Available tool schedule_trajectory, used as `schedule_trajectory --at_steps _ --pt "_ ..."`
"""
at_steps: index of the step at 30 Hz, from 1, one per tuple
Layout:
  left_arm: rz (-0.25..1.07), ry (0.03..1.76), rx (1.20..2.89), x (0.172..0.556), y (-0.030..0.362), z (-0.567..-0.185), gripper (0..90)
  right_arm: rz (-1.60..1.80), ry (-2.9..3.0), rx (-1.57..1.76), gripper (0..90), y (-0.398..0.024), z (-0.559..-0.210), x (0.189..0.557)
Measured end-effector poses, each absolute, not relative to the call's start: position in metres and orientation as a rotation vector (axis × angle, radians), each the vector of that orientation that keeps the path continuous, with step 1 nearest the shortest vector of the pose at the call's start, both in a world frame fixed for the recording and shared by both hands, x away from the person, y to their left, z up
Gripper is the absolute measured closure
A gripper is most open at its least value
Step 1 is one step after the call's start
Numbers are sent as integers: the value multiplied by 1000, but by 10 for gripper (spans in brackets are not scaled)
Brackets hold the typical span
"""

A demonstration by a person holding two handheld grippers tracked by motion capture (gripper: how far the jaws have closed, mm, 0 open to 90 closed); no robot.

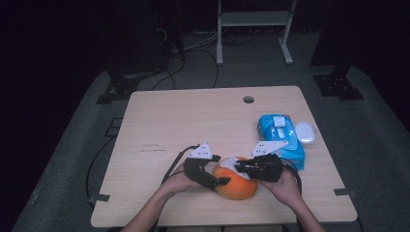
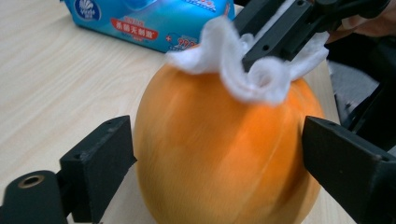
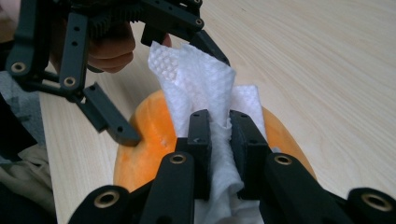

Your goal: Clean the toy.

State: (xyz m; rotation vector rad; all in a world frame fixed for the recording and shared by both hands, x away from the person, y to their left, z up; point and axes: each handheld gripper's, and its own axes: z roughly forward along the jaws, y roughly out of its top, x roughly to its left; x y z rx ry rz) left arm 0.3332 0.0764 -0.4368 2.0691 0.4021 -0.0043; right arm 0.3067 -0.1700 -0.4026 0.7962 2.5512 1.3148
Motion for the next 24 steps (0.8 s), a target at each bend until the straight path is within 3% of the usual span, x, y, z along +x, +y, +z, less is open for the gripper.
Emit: schedule_trajectory --at_steps 1,6,14,21,24 --pt "9 390 2071 332 76 -438 220 1315 2554 800 783 -172 -403 308" --pt "86 345 2116 325 71 -436 303 1286 2561 797 780 -167 -397 308" --pt "137 302 2154 319 69 -435 311 1197 2604 695 781 -121 -391 316" --pt "109 307 2134 322 71 -439 305 1205 2547 830 781 -157 -394 325" --pt "74 334 2096 324 72 -433 226 1226 2532 897 782 -176 -397 324"
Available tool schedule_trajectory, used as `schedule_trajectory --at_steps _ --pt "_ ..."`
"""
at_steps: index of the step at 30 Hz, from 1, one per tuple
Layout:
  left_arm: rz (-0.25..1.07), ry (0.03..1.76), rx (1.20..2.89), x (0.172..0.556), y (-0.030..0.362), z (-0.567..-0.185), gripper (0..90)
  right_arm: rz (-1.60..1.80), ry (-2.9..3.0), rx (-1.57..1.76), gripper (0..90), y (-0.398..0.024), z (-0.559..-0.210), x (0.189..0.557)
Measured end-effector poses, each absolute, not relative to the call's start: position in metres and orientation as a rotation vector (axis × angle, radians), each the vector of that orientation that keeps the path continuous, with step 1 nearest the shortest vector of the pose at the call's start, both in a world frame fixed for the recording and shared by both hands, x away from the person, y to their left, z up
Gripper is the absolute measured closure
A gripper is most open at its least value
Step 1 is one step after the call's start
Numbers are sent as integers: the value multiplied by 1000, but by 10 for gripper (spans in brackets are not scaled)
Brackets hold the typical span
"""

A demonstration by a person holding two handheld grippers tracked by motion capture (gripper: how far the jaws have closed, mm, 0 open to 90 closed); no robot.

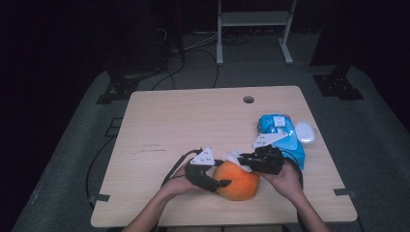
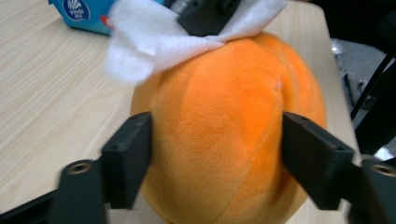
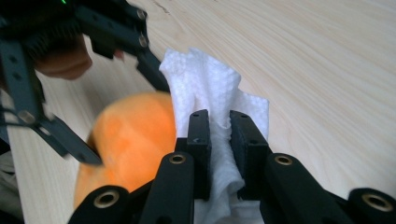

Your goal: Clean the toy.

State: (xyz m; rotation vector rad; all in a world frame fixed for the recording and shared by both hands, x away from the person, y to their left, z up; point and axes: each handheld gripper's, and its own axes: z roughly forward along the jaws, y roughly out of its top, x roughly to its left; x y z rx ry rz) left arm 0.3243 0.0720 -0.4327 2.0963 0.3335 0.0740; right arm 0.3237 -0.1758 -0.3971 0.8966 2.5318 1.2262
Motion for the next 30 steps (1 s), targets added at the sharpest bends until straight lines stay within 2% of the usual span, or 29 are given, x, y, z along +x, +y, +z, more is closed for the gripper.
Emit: schedule_trajectory --at_steps 1,3,4,6,8,12,18,19,22,30 --pt "74 345 2084 326 73 -429 182 1234 2526 911 783 -179 -398 322" --pt "78 383 2053 328 72 -427 151 1249 2515 909 785 -180 -400 320" --pt "67 388 2054 329 72 -427 161 1263 2519 910 785 -179 -400 320" --pt "59 389 2072 328 69 -433 246 1258 2512 889 784 -172 -398 320" --pt "58 396 2084 328 67 -438 262 1264 2524 875 783 -164 -397 323" --pt "59 423 2084 328 71 -440 271 1253 2548 846 783 -153 -397 328" --pt "44 416 2081 328 72 -440 267 1282 2521 923 781 -178 -396 323" --pt "27 418 2074 329 72 -438 252 1295 2521 940 781 -182 -398 323" --pt "-22 436 2055 332 76 -432 123 1328 2526 935 782 -185 -404 316" --pt "-170 453 2039 333 78 -437 40 1346 2539 807 786 -185 -403 283"
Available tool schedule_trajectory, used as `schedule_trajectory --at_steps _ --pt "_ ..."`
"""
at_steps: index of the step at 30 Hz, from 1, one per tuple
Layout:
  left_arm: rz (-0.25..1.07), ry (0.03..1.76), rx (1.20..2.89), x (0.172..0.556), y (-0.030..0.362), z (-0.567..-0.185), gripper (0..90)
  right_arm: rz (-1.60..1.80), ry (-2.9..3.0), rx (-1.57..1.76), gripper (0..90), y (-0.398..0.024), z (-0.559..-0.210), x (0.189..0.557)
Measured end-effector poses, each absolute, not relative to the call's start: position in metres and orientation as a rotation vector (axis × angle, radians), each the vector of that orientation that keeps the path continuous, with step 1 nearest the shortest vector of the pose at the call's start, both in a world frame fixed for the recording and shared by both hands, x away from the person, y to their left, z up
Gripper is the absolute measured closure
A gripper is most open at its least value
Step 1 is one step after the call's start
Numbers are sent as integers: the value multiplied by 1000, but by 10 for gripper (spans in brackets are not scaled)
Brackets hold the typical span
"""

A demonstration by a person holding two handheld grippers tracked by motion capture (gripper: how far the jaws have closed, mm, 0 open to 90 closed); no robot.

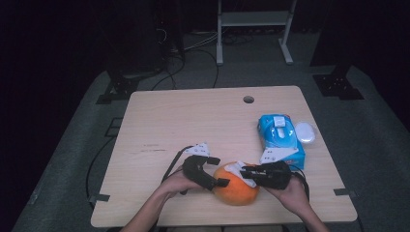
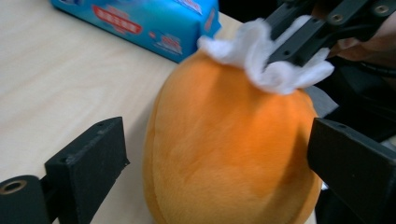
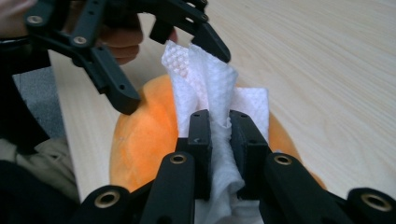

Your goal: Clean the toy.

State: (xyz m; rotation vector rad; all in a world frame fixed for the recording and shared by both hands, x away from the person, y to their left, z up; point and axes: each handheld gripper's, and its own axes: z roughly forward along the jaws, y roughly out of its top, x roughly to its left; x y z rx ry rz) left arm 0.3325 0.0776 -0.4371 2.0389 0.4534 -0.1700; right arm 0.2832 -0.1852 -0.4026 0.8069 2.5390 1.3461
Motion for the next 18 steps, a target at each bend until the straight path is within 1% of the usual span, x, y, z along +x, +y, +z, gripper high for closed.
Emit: schedule_trajectory --at_steps 4,9,11,12,13,14,15,16,18 --pt "-193 429 2057 330 72 -439 25 1354 2544 793 787 -189 -405 273" --pt "-291 427 2067 333 68 -450 18 1371 2555 788 787 -191 -407 272" --pt "-317 400 2084 332 65 -453 25 1375 2561 785 786 -190 -407 273" --pt "-318 390 2087 332 65 -453 63 1374 2563 784 785 -189 -407 273" --pt "-321 379 2083 332 67 -452 149 1366 2561 780 785 -189 -407 273" --pt "-320 362 2074 332 70 -449 256 1364 2556 788 785 -189 -406 273" --pt "-294 351 2058 332 72 -445 335 1376 2552 787 785 -190 -404 273" --pt "-251 344 2037 331 73 -439 368 1392 2536 792 785 -192 -400 273" --pt "-79 284 2020 328 74 -423 375 1383 2485 781 785 -193 -388 272"
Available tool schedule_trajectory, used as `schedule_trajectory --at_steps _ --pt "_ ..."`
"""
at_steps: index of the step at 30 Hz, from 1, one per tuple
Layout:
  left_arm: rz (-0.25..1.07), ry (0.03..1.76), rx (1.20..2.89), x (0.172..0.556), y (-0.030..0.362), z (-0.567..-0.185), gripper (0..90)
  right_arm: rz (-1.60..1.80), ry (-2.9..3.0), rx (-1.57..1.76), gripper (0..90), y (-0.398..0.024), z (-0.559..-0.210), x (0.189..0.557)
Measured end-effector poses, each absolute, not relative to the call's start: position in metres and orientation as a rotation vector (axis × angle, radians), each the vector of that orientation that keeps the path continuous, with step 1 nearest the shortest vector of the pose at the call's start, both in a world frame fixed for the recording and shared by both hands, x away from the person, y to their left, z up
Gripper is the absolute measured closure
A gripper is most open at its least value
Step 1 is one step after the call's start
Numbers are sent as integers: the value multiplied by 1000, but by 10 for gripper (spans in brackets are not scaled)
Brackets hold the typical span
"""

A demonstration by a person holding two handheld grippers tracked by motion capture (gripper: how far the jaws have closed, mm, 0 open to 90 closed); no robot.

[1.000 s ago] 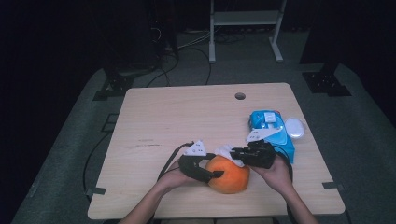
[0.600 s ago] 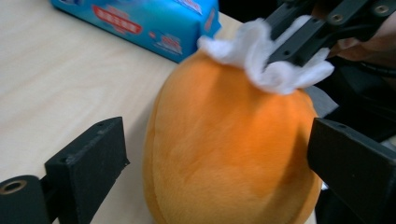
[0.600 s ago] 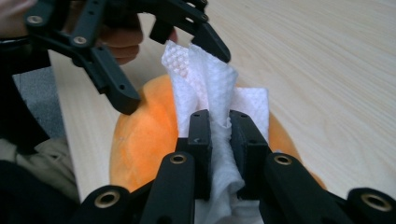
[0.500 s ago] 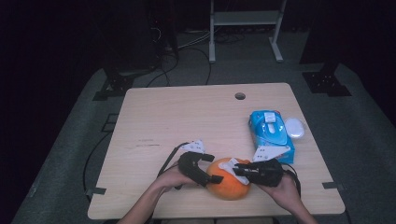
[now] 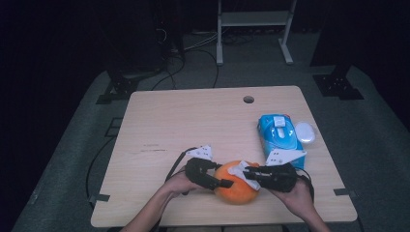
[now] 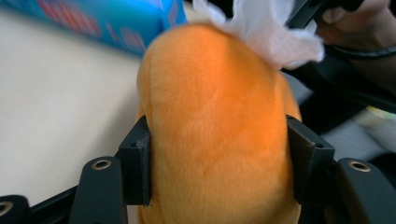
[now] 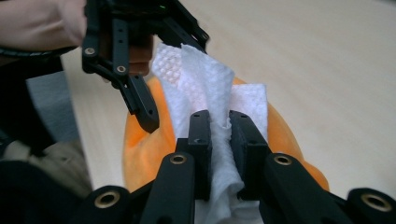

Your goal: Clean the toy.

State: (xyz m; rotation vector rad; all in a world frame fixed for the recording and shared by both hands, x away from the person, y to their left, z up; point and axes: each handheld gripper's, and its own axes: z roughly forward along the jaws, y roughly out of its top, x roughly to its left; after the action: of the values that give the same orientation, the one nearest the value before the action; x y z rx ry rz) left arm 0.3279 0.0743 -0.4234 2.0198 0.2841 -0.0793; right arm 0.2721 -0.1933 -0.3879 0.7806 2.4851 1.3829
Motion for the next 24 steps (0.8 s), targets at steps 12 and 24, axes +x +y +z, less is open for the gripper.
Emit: schedule_trajectory --at_steps 12,24 --pt "199 151 2033 342 89 -429 316 1314 2382 749 784 -174 -381 289" --pt "183 128 2085 333 90 -443 303 1326 2396 731 784 -149 -380 301"
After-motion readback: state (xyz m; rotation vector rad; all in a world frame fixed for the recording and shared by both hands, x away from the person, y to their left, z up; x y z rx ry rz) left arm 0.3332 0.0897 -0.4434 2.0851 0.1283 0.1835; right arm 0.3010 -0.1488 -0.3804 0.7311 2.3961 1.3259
